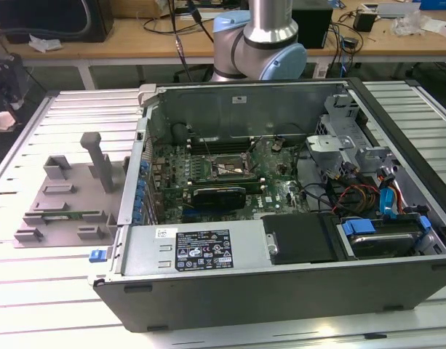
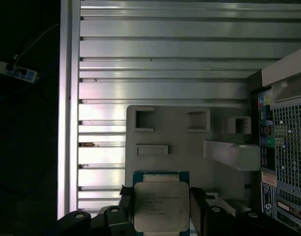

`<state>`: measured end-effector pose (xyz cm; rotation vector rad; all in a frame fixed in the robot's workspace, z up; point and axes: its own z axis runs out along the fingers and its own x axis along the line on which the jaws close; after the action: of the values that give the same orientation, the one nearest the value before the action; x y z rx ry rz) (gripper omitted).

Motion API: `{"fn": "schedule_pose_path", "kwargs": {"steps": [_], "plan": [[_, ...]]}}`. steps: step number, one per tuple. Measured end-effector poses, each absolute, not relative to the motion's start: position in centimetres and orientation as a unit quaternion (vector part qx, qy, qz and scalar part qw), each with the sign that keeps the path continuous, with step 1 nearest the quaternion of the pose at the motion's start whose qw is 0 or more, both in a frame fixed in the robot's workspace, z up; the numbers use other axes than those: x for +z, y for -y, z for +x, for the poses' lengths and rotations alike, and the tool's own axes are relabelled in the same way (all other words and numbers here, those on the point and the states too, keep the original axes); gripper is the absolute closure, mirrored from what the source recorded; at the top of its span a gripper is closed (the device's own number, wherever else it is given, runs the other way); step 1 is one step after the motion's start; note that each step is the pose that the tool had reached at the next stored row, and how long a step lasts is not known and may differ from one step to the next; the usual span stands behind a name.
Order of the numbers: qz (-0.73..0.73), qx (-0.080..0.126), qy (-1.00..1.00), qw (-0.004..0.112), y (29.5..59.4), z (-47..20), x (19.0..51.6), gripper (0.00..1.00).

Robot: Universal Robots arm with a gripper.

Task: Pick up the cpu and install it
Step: 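Pick up the cpu and move it towards the insertion slot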

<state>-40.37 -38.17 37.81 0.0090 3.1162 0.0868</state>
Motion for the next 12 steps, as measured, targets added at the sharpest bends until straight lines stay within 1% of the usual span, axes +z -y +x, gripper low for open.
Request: {"fn": "schedule_pose_path", "kwargs": {"steps": [8,12], "plan": [[0.003,0.028,-1.0,0.012,38.1,-40.4,40.1,0.46],[0.003,0.027,-1.0,0.012,38.1,-40.3,40.2,0.46]]}}
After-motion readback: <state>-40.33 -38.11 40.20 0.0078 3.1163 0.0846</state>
